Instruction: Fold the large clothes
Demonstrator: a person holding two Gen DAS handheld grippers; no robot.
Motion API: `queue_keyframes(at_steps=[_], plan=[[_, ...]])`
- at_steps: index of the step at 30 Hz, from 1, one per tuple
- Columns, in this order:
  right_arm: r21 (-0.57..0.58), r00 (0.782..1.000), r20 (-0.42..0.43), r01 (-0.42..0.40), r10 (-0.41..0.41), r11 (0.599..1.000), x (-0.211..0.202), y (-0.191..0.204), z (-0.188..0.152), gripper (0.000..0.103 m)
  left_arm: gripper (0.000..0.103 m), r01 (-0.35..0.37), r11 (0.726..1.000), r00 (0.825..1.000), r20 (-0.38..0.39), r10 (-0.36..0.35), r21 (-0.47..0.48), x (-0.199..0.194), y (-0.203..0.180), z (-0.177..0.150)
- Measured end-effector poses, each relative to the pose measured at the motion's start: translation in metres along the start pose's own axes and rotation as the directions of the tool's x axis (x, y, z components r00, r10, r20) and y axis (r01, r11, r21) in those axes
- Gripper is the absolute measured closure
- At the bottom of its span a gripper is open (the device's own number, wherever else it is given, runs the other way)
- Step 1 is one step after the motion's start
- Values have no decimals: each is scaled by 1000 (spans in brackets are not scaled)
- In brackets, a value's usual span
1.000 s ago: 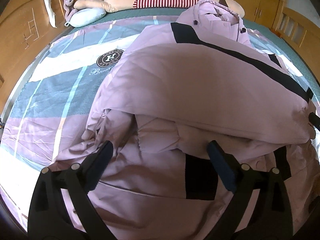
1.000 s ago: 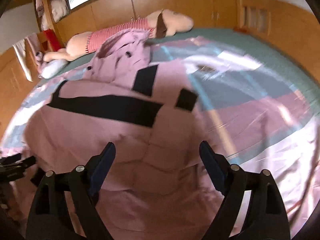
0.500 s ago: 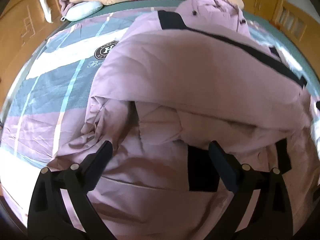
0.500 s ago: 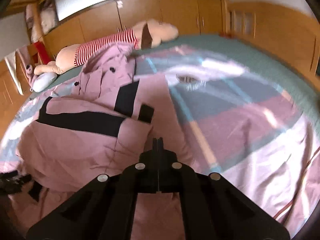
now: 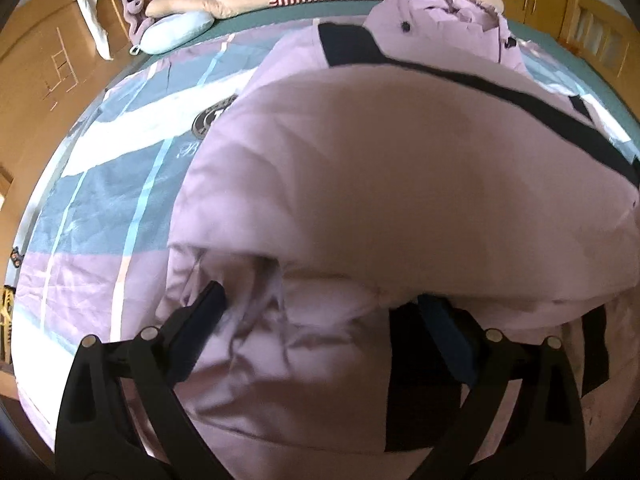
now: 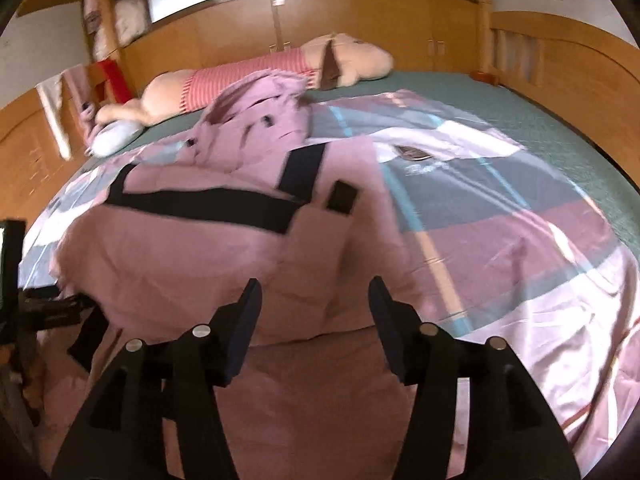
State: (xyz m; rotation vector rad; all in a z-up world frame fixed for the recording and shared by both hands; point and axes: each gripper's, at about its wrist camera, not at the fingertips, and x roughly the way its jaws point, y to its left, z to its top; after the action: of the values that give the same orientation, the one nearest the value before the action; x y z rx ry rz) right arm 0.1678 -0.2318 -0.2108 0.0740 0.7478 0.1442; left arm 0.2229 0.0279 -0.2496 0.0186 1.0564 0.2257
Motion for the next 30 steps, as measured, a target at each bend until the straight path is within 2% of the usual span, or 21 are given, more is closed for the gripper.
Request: queue_keyframes(at_steps=[3,6,8,10,13,14,16,18,20,22,24,26,28,29,30], plan=[[-42,1000,-15,-25,24,999,6,9,-3,47,4,-47,998,999,11,46,45,-10,-9,-8],[-90,997,-66,42,-48,995,24,14,-12,47,3,-79,993,997,29,76,88,-20,-17,-22],[-79,991,-124,40,-49,996,43,12,-21,45,3,-101,990,995,12,100,102,-20,-18,-28],[-83,987,-147,53,-65,995,52,13,-25,39,2,-98,991,995,-7,99,90,-18,-14,-30],[-122,985,-135,89,-106,989,49,20,-25,39,2,-76,996,997,-21,77,49,-15,-5,-27],[-130,987,-115,95,-111,987,43,23,-23,39,2,-68,998,997,-20,68,14,-18,2,-26],[-137,996,-18,87,-90,987,22,28,-16,39,2,-31,999,1000,5,31,-29,-28,11,-22],[-143,992,90,99,-87,985,4,33,-9,39,2,8,998,999,41,-6,-57,-43,18,-16],[-134,985,131,126,-109,983,-3,35,2,39,2,14,998,999,51,-10,-68,-48,23,-12],[-91,981,167,117,-101,989,-10,37,14,39,2,13,997,999,42,-9,-82,-47,28,-10],[-67,982,172,91,-78,994,-6,43,28,31,2,24,994,1000,12,-23,-103,-43,35,-11],[-73,990,118,81,-72,994,21,59,40,26,2,47,991,998,-28,-51,-127,-38,41,-11],[-103,998,-27,58,-61,993,68,70,30,20,2,78,987,995,-53,-86,-143,-36,45,-13],[-147,989,-118,72,-90,986,103,77,15,15,2,90,984,993,-61,-100,-152,-35,48,-13],[-178,990,-85,98,-115,979,112,82,7,14,2,93,983,992,-63,-105,-160,-34,51,-12]])
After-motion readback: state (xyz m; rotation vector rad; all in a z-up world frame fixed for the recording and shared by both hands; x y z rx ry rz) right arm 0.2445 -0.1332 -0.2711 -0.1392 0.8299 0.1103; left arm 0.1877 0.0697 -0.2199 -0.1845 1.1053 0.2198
